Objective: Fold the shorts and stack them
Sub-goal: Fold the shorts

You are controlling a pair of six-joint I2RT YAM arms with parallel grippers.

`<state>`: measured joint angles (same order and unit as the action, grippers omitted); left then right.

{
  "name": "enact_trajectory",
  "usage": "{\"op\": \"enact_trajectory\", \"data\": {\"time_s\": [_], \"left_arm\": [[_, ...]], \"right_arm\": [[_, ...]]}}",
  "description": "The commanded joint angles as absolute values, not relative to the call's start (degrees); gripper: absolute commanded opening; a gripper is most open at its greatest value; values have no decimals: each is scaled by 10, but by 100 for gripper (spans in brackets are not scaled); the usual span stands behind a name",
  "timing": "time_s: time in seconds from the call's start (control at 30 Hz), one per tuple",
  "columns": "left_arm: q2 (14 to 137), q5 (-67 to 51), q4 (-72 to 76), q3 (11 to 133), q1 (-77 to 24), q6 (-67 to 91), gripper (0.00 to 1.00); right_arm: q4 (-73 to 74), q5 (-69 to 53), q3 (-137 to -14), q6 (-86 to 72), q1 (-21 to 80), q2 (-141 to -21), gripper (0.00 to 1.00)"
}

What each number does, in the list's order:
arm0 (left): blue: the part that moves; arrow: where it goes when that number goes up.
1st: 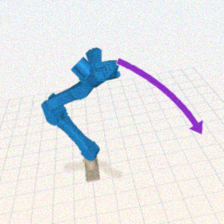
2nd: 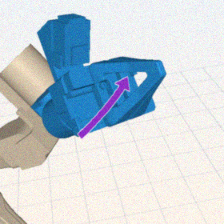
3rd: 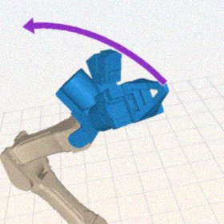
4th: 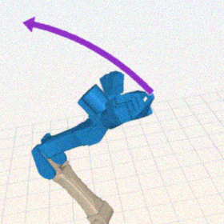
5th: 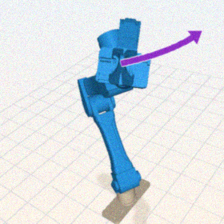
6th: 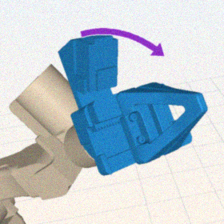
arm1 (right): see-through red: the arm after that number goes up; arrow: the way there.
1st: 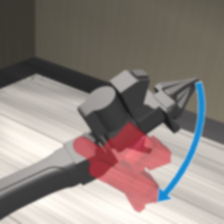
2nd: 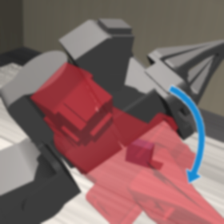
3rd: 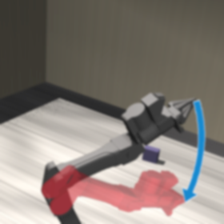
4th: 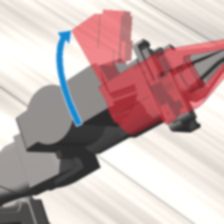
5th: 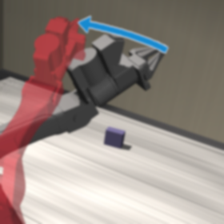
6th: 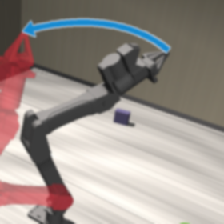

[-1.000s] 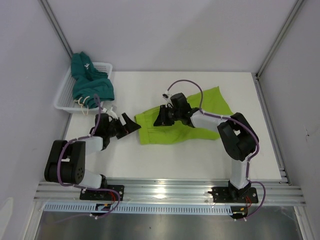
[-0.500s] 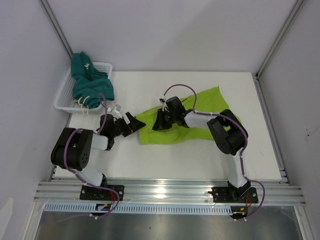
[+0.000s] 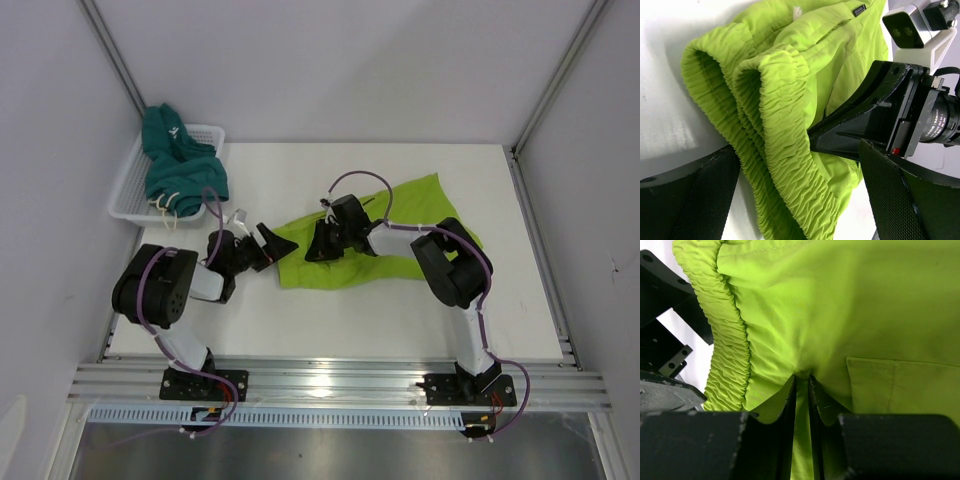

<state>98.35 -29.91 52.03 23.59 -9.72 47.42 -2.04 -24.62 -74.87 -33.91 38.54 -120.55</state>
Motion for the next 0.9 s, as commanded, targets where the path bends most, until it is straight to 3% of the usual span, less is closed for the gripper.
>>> {"op": "enact_trajectory", "data": {"time_s": [0.0, 0.13, 0.2, 0.47, 0.5, 0.57, 0.6, 0.67, 0.73, 0.87], "left_arm": [[1006, -276, 490, 221, -113, 476, 99], [1010, -273, 492, 224, -117, 482, 94], [1005, -272, 490, 228, -117, 483, 83], [971, -266, 453, 241, -117, 479, 56], [962, -264, 444, 250, -117, 469, 43], [951, -258, 404, 257, -117, 461, 32], [937, -251, 386, 273, -116, 447, 20], [920, -237, 319, 290, -114, 422, 6], [893, -220, 267, 311, -112, 404, 0], [855, -195, 149, 359, -99, 357, 0]], "right_arm": [[-42, -243, -744, -350, 388, -1219, 17], [-57, -243, -736, -362, 391, -1217, 17], [-62, -242, -733, -367, 395, -1215, 17], [-92, -229, -722, -385, 416, -1215, 15], [-93, -227, -722, -386, 419, -1216, 15], [-94, -226, -722, -387, 421, -1213, 16], [-93, -224, -722, -383, 420, -1209, 16], [-88, -219, -723, -376, 420, -1202, 16], [-73, -210, -725, -364, 416, -1189, 17], [-57, -190, -714, -331, 403, -1124, 18]]}}
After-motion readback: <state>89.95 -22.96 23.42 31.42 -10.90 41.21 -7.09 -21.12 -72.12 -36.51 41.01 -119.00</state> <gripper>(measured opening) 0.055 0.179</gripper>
